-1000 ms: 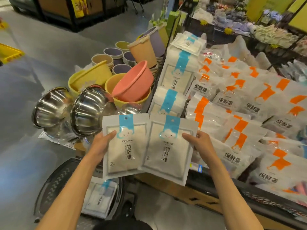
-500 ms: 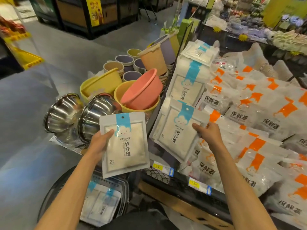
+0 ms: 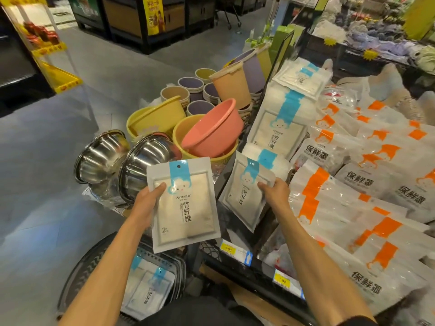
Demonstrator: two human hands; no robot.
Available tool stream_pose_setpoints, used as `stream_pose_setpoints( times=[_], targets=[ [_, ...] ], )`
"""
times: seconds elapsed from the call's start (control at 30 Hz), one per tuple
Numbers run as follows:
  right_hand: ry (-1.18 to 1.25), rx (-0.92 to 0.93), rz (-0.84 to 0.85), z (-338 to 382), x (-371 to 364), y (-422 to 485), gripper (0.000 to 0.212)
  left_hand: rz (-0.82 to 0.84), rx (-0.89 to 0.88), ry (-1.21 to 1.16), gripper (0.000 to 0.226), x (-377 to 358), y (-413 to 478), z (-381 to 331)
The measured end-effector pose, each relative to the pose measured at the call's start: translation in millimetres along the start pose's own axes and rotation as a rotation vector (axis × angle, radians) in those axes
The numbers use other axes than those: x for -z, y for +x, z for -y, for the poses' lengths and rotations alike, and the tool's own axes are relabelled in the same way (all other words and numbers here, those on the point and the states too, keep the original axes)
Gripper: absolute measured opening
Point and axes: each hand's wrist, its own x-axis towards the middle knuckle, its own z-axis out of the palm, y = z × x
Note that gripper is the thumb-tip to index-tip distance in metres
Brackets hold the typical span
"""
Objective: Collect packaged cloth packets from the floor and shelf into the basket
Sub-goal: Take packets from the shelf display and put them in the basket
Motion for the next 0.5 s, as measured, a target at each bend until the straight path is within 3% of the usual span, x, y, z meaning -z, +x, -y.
stream_pose_setpoints(
  times=[0.3, 0.5],
  targets=[
    [0.05, -0.088, -0.082, 2.8, -18.4, 14.9, 0.03, -0.019, -0.026, -0.022, 0.014, -3.1, 9.2, -4.0],
    [-0.054, -0.098, -0.08, 6.3, -17.3, 18.5, 0.031, -0.015, -0.026, -0.044, 0.015, -3.1, 15.7, 1.5]
  ],
)
